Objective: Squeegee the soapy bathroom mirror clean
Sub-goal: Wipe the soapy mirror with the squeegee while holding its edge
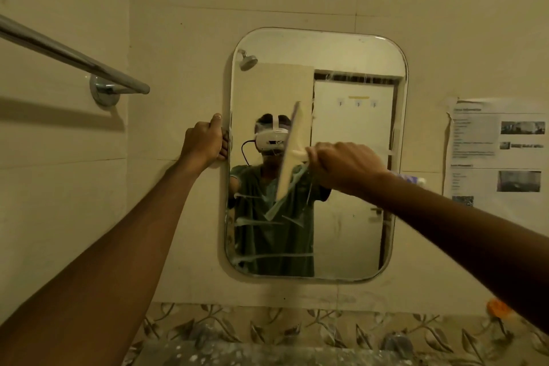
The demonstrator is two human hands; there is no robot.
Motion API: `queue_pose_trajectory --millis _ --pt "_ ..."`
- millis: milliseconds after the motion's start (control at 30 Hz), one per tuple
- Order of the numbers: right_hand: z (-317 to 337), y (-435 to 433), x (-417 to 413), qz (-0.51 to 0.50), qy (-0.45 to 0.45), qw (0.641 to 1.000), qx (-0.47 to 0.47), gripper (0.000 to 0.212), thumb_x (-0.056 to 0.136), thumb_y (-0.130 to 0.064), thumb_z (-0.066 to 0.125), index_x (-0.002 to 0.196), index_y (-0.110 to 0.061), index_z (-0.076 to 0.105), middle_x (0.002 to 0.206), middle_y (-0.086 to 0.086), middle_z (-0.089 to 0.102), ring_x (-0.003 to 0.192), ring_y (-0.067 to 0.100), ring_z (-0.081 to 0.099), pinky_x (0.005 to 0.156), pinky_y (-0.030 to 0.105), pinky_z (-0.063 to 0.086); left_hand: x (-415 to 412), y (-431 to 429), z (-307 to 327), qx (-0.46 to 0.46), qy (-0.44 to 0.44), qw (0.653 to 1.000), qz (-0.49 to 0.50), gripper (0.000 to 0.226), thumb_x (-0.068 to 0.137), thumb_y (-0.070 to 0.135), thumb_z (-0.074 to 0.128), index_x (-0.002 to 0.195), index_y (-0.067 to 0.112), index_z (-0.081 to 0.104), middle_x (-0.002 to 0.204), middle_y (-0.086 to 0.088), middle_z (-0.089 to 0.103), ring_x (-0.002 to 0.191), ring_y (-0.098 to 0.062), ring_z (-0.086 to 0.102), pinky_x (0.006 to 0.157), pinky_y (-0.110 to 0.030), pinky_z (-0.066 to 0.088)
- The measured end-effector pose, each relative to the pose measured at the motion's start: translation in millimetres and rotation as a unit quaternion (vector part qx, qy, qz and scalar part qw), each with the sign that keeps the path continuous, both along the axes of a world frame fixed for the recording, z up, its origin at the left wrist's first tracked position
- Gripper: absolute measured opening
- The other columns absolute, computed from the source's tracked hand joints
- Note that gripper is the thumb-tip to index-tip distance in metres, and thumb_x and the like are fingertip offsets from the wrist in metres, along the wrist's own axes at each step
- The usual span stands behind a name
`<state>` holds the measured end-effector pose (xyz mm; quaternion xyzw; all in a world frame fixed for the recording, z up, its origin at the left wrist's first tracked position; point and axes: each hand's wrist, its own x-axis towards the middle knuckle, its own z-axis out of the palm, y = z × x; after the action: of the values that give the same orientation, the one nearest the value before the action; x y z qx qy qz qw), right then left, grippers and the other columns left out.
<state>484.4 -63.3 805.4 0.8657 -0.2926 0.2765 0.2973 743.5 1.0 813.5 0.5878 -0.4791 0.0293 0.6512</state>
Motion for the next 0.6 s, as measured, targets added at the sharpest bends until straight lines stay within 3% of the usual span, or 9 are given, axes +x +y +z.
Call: queue_pose_trajectory --millis 67,167,267,333,467,600 --pt "1 -3 -36 -0.042 0.005 0.999 -0.004 0.037 0.102 -0.043 0.035 0.118 -0.016 0.054 0.069 -0.01 0.047 0.051 0.002 0.043 0.052 0.02 0.038 -1 -1 -1 0.001 -0.005 1.0 0.007 0.058 0.102 0.042 0.03 0.087 -0.001 0.067 0.077 -0.016 0.068 0.06 -0.023 0.064 0.058 -0.027 0.054" --pt "0 2 -54 -0.076 -0.019 0.997 -0.023 0.048 0.102 -0.045 0.025 0.121 -0.013 0.055 0.059 -0.009 0.043 0.047 0.005 0.044 0.05 0.021 0.039 -2 -4 -2 0.003 -0.007 1.0 0.028 0.056 0.102 0.042 0.03 0.091 0.001 0.066 0.079 -0.013 0.066 0.06 -0.02 0.062 0.053 -0.024 0.048" --pt "0 8 -15 -0.025 -0.023 0.999 -0.036 0.044 0.103 -0.047 0.021 0.107 -0.02 0.056 0.063 -0.004 0.05 0.046 0.006 0.043 0.046 0.019 0.034 -5 -4 -2 -0.001 -0.01 0.999 0.035 0.053 0.102 0.04 0.03 0.087 0.002 0.064 0.074 -0.012 0.064 0.055 -0.018 0.06 0.047 -0.021 0.045" --pt "-3 16 26 0.015 -0.022 0.999 -0.038 0.043 0.103 -0.048 0.02 0.091 -0.022 0.052 0.065 -0.002 0.053 0.048 0.009 0.048 0.047 0.022 0.039 -4 -4 -2 -0.004 -0.004 1.0 0.028 0.052 0.102 0.039 0.031 0.085 0.002 0.064 0.074 -0.013 0.065 0.054 -0.019 0.061 0.043 -0.021 0.048" --pt "-15 22 75 0.044 -0.024 0.999 -0.01 0.049 0.103 -0.045 0.023 0.084 -0.014 0.057 0.064 0.0 0.054 0.052 0.015 0.057 0.052 0.028 0.05 -2 -4 -2 0.003 -0.005 1.0 0.023 0.052 0.102 0.04 0.031 0.09 0.003 0.065 0.077 -0.012 0.067 0.059 -0.018 0.064 0.045 -0.02 0.051" --pt "-18 2 39 0.007 -0.049 0.998 0.044 0.04 0.101 -0.043 0.028 0.104 -0.02 0.06 0.075 -0.003 0.058 0.058 0.009 0.055 0.051 0.021 0.039 -4 -4 -3 0.003 -0.003 1.0 0.031 0.052 0.102 0.041 0.03 0.089 0.004 0.064 0.073 -0.01 0.066 0.058 -0.019 0.064 0.047 -0.021 0.051"
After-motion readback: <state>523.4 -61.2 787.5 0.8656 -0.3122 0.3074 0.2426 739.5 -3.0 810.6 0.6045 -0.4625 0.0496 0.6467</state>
